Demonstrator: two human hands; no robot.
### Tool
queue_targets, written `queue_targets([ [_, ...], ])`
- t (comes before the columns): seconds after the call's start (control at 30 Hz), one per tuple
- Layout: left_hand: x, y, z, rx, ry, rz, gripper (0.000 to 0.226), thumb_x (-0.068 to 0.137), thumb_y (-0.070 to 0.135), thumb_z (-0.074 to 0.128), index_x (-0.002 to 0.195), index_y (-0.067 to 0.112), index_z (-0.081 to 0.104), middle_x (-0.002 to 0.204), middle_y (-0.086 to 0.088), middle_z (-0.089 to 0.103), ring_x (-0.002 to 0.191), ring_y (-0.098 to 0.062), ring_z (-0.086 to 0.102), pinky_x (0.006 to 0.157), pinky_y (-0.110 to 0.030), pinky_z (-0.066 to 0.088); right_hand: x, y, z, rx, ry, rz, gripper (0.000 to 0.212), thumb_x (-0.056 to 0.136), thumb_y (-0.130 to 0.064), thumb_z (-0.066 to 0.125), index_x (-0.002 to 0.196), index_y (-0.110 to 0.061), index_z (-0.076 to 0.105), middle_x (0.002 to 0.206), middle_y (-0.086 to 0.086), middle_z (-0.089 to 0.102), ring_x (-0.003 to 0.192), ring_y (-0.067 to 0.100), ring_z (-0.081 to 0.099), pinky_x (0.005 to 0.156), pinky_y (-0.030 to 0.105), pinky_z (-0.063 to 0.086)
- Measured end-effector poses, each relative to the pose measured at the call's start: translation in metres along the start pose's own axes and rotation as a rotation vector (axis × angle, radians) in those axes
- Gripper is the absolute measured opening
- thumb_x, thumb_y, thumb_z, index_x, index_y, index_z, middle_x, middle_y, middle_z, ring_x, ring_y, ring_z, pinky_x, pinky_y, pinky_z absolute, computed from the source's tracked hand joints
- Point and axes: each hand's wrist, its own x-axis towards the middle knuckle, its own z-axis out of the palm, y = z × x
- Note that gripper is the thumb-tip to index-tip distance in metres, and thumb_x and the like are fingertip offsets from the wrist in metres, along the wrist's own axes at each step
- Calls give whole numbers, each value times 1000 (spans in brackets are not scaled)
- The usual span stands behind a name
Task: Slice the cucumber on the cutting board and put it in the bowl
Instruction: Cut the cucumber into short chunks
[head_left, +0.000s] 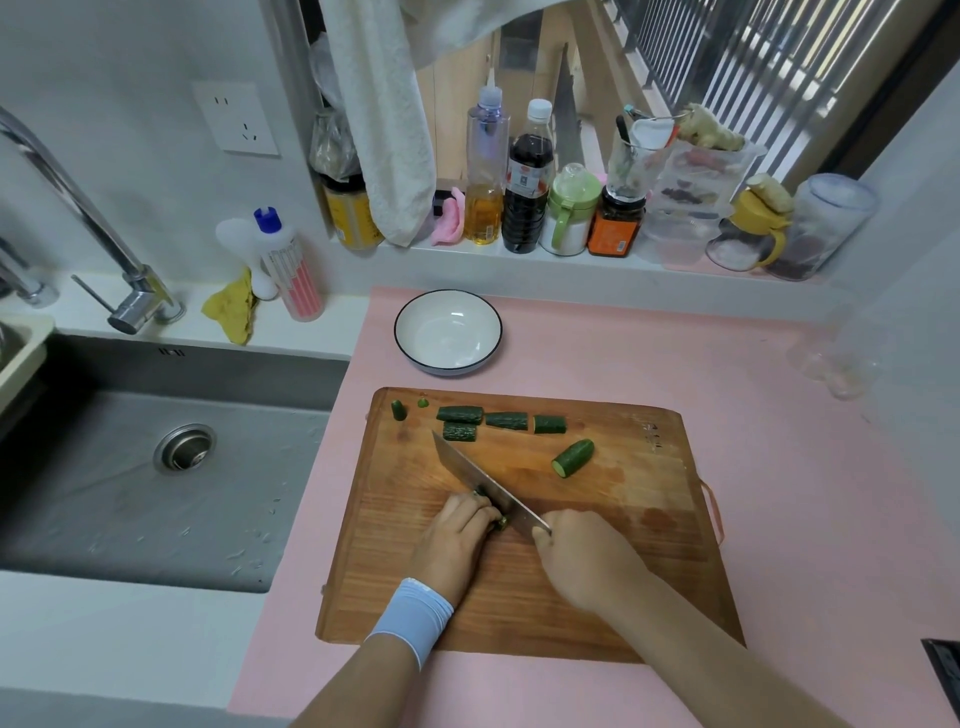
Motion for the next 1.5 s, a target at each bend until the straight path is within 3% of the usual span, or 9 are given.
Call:
queue_targets([
  [0.17,0,0,1,-6,11,7,25,87,-1,65,106,15,64,110,6,55,107,-12,52,92,-25,46,7,1,13,53,20,-15,31,104,-35,40,81,-25,59,76,-4,64,71,18,61,62,34,47],
  [0.37,0,-2,1,14,7,20,24,89,4,61,109,18,59,112,6,54,106,-15,52,88,-28,49,22,-4,20,98,52,-46,29,103,-34,41,89,-24,65,81,-4,67,76,20,62,68,36,52],
  [0.5,0,-1,0,8,5,21,28,86,-1,66,108,17,61,111,6,55,106,-14,52,89,-27,48,21,2,22,105,54,-53,29,104,-35,41,84,-26,61,77,-6,65,72,18,60,62,34,48],
  [0.77,0,-3,2,10,9,36,31,85,-1,69,108,18,59,111,5,56,106,-13,51,90,-26,47,25,-3,21,79,61,-44,30,104,-35,41,95,-21,66,83,-1,67,75,21,60,61,32,45],
  [0.97,2,-3,1,33,-4,56,29,84,1,69,107,18,59,108,5,55,101,-15,50,89,-24,45,24,0,15,146,4,-30,33,104,-37,43,74,-27,53,74,-3,62,72,21,59,59,33,42],
  [1.17,12,-13,-7,120,-49,158,13,87,16,67,99,18,62,109,0,59,106,-23,55,90,-34,45,14,11,-6,190,61,-5,37,104,-41,42,73,-25,56,66,-3,60,58,18,55,55,33,41],
  [1.27,20,-20,-9,144,-82,211,17,88,15,64,103,21,58,106,3,57,105,-19,54,89,-30,44,13,12,-17,236,125,14,37,105,-40,41,73,-25,52,61,-4,52,53,18,47,53,32,34],
  [1.37,32,-23,-12,175,-98,257,14,93,23,53,103,20,62,102,5,59,95,-14,53,81,-26,44,18,14,-29,214,205,51,35,105,-40,39,81,-24,59,67,-4,60,56,18,53,52,31,38],
  [1.5,51,-25,-18,135,-110,216,23,97,33,47,111,20,62,105,7,58,97,-11,52,82,-24,45,28,21,-39,183,268,121,36,105,-41,39,79,-25,58,70,-4,62,58,15,56,52,29,41],
])
